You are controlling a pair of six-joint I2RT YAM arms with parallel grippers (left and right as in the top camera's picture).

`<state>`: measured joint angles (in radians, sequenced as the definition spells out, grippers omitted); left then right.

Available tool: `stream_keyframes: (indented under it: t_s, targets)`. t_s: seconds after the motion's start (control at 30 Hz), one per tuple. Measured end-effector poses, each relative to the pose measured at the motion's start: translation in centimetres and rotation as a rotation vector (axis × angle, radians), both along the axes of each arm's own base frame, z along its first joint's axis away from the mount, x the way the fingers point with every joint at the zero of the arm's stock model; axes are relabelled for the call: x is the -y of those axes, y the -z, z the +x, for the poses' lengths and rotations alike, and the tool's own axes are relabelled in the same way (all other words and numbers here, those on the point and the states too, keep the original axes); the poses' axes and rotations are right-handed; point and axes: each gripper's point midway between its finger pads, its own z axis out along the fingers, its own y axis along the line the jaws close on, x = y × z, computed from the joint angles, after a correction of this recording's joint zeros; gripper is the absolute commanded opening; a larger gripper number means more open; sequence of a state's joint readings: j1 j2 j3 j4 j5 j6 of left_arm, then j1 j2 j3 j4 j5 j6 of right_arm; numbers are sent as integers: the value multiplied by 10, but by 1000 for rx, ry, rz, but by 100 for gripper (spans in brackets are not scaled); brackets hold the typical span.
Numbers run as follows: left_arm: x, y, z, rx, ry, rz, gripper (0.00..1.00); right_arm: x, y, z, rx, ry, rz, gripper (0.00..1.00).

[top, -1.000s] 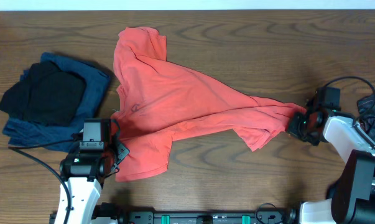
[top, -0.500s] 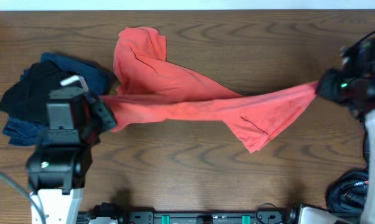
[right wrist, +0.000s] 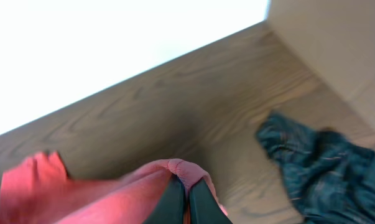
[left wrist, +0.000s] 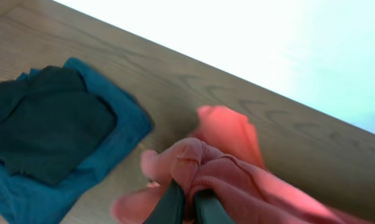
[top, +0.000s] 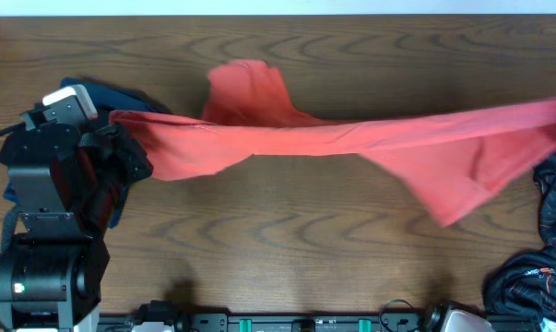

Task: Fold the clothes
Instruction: 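Lift the shirt with both grippers and swing it up and away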

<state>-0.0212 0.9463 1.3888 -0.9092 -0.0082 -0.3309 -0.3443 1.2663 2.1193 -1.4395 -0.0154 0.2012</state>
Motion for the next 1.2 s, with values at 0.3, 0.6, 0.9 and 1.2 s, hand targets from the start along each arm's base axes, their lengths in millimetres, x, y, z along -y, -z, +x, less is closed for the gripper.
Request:
stream_keyframes:
  t_s: [0.3, 0.6, 0.9, 1.2]
  targets:
    - [0, 12, -8, -56, 1, 0, 6, 15, 9, -3, -48, 77, 2, 1]
    - [5, 18, -11, -86, 26, -16, 6, 21, 30, 10, -137, 82, 29, 1]
    - [5, -32, 1, 138, 38, 1, 6, 19, 22, 17, -92, 61, 29, 1]
    - [9, -56, 16, 236, 52, -10, 6, 13, 15, 44, -37, -29, 45, 1]
